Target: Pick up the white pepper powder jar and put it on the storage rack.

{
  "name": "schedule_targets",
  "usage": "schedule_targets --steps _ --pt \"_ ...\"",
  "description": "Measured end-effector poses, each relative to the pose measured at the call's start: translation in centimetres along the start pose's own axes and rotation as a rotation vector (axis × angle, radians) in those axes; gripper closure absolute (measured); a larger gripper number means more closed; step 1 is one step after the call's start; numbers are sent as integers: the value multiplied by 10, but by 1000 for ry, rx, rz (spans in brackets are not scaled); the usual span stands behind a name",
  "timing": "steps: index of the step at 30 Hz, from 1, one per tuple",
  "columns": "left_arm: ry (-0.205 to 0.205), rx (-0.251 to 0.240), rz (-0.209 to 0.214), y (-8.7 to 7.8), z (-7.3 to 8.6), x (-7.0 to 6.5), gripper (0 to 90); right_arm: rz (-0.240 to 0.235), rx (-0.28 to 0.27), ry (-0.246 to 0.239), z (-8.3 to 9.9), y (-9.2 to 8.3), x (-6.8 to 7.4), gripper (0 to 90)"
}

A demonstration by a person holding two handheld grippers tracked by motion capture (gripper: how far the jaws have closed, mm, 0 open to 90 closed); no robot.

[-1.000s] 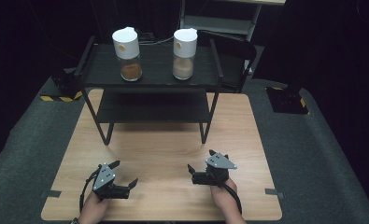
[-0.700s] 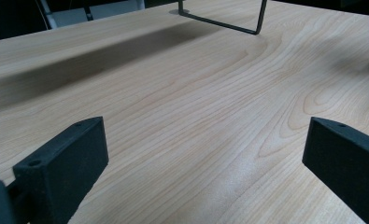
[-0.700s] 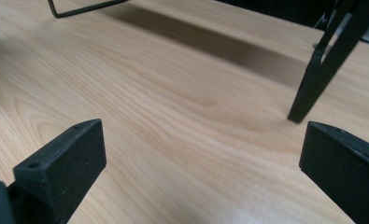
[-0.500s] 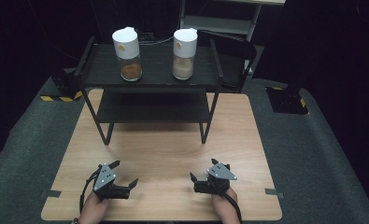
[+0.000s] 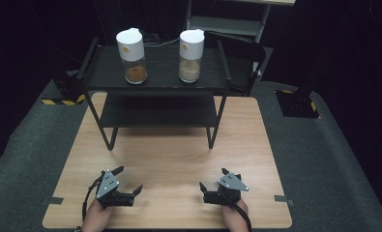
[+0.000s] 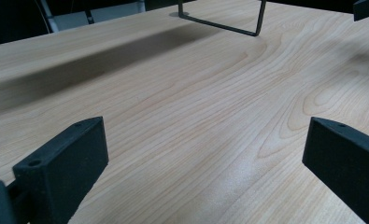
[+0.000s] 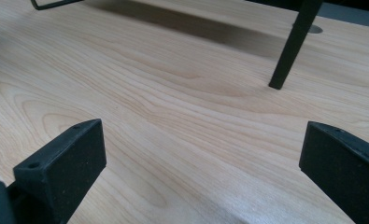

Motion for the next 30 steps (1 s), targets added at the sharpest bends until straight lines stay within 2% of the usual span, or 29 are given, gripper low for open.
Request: schedule_targets --steps 4,6,10,17,20,23,30 --pt "4 -1 0 0 0 0 5 12 8 -14 -1 -1 3 0" --pt "1 -1 1 0 0 0 5 20 28 -46 -4 0 5 0" --pt "5 -2 1 0 0 0 5 38 38 -66 -7 -1 10 0" --pt "10 1 0 0 0 0 5 40 40 -55 -5 -2 8 1" --pt "8 0 1 0 0 0 5 33 39 -35 -4 -2 6 1" --pt "10 3 1 0 -1 0 5 54 27 -20 -1 -3 8 1" --pt "10 6 -9 0 -1 -2 5 66 8 -10 2 -3 10 0"
Point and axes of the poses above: each handheld gripper's, and its own axes: y roughly forward along the jaws, z roughly out of its underside, x roughly to its left, the point moved 1 cm from there along y, roughly forward along the jaws, and after that the axes turned 15 degrees about x, right-handed, at the moved point
